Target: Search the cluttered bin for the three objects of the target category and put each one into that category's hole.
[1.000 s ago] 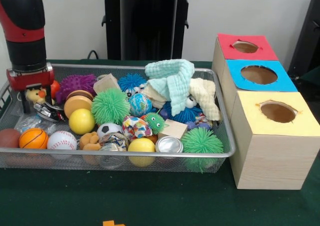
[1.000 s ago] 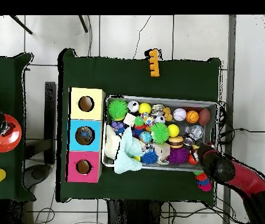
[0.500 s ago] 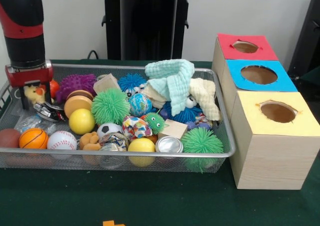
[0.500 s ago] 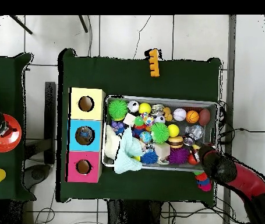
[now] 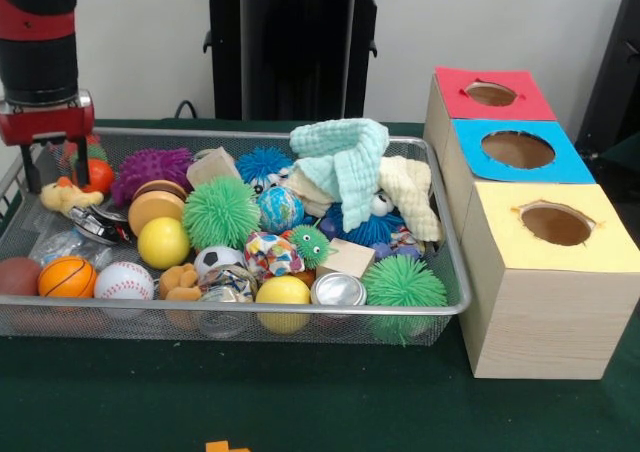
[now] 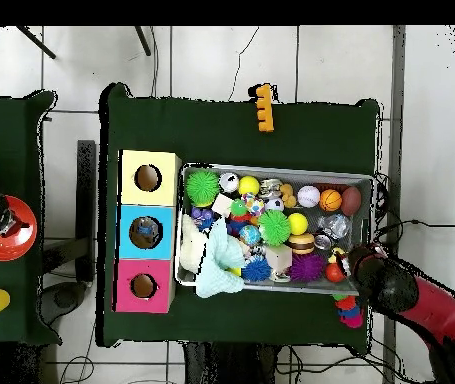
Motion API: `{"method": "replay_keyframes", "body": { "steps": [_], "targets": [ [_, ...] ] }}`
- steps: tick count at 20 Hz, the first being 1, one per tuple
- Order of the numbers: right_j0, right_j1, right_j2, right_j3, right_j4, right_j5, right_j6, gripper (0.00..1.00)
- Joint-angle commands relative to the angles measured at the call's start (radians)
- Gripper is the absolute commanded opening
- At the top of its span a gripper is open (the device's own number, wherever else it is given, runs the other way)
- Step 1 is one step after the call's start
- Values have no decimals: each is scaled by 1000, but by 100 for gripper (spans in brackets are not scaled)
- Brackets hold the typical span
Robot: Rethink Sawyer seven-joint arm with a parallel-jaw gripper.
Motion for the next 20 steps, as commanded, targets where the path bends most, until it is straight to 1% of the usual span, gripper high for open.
{"method": "replay_keyframes", "body": {
  "steps": [1,5,10,13,20],
  "targets": [
    [28,-23,0,44,68,94,219,100],
    [39,-15,-6,40,95,94,225,100],
    [52,11,-13,29,112,62,228,100],
    [57,32,-22,22,111,39,224,100],
    [59,51,-69,35,99,34,220,100]
  ]
}}
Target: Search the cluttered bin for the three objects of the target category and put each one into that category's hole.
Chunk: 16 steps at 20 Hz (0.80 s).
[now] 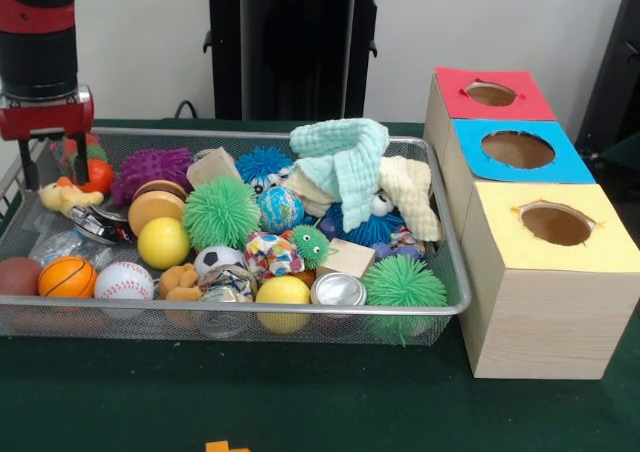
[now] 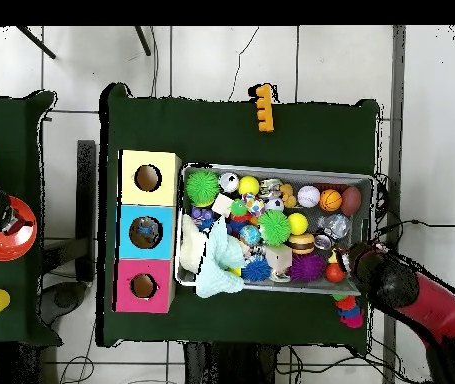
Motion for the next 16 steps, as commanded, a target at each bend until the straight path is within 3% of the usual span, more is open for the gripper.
{"method": "replay_keyframes", "body": {
  "steps": [1,13,16],
  "targets": [
    [7,63,-32,43,17,29,219,100],
    [-61,64,-88,120,-18,-37,210,100],
    [-47,59,-82,112,-12,-23,206,100]
  ]
}}
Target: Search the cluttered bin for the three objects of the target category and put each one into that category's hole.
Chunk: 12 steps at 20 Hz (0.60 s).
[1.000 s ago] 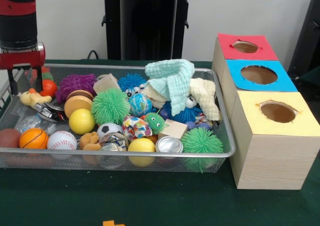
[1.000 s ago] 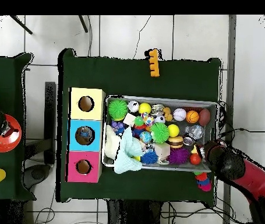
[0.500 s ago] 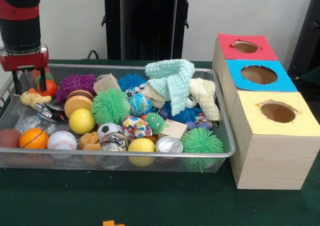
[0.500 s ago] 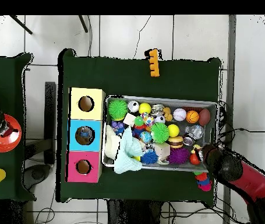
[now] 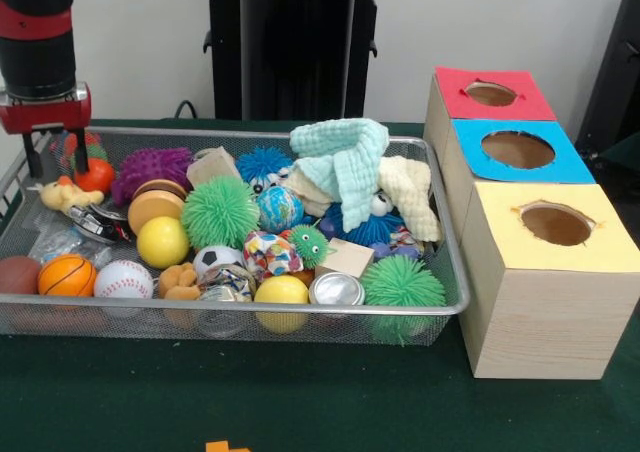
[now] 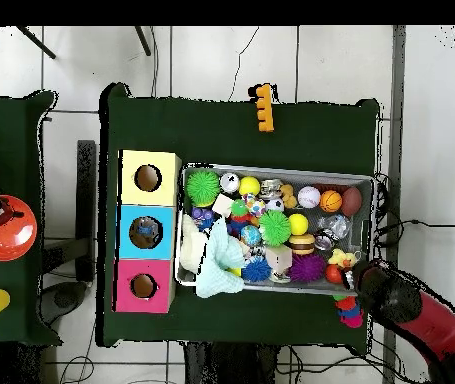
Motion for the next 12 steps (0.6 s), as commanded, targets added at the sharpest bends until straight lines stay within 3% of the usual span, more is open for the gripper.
{"method": "replay_keyframes", "body": {
  "steps": [1,7,12],
  "targets": [
    [-15,26,-14,85,-7,-5,204,100],
    [44,4,27,25,51,90,200,100],
    [55,-2,34,20,71,102,203,100]
  ]
}}
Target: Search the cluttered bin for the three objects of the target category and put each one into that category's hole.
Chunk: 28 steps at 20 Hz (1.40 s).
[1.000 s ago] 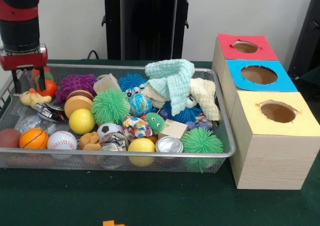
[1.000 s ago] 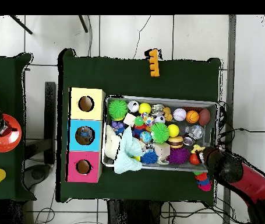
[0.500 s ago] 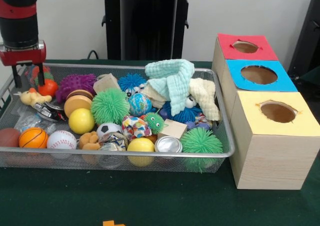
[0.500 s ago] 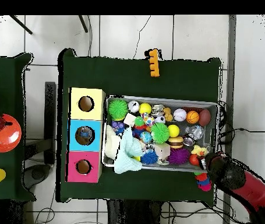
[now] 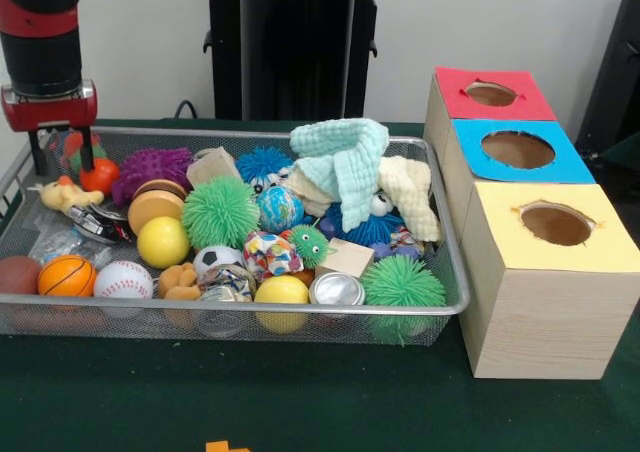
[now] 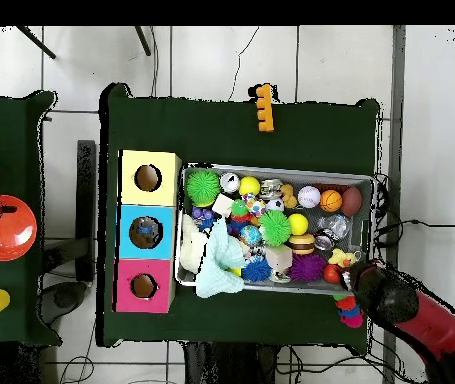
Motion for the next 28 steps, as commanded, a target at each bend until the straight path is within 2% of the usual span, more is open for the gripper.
{"method": "replay_keyframes", "body": {
  "steps": [1,8,13,28],
  "targets": [
    [40,3,39,7,68,107,209,100],
    [98,9,42,-69,93,141,186,100],
    [117,66,77,-166,110,195,141,100],
    [204,123,36,-325,175,305,192,100]
  ]
}}
